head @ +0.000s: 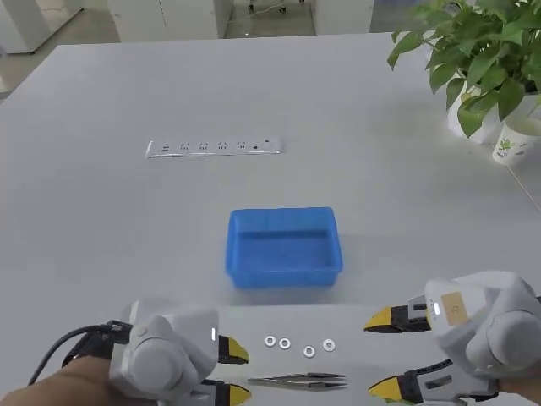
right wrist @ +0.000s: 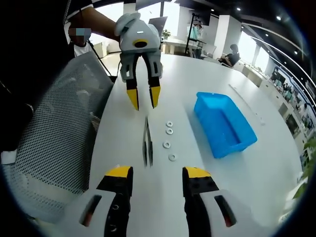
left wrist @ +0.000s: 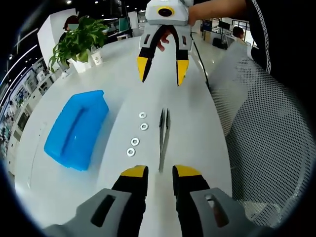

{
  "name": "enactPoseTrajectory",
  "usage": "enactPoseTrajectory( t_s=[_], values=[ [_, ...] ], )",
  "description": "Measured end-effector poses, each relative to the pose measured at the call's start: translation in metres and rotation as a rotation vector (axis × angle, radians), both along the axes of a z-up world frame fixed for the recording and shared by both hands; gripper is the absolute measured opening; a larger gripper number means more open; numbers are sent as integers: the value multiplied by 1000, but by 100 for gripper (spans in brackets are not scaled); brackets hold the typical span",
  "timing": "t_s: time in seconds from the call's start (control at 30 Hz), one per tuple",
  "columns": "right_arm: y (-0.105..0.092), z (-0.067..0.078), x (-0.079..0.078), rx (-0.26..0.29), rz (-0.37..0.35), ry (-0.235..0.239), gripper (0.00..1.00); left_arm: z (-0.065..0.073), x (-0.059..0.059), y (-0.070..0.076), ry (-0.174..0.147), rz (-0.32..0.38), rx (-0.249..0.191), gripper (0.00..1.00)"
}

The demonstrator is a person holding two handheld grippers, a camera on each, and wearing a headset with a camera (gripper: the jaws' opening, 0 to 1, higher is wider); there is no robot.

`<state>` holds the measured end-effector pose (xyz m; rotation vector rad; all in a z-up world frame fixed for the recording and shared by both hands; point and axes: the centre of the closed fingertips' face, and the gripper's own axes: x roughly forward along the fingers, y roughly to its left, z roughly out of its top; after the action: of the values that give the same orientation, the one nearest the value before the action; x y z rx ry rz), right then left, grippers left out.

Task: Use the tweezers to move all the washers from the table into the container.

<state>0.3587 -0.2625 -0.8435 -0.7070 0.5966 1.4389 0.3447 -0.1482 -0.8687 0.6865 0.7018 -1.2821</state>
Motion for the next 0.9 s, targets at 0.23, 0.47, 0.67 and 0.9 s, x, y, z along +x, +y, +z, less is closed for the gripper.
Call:
enactPoseTrajectory(
  t_s=[0.23,0.47,0.67,0.9],
  values=[
    [10,-8,-4,-13,29,6,35,-8,3,-3,4,-14,30,16],
    [21,-17,-8,-22,54,16,31,-16,2,-2,20,-36,67,11],
    [29,-23,-8,-39,77,10,29,-21,1,-2,31,-56,82,8],
    [36,-31,-10,-48,96,10,26,-21,1,-2,31,-70,85,6]
  ],
)
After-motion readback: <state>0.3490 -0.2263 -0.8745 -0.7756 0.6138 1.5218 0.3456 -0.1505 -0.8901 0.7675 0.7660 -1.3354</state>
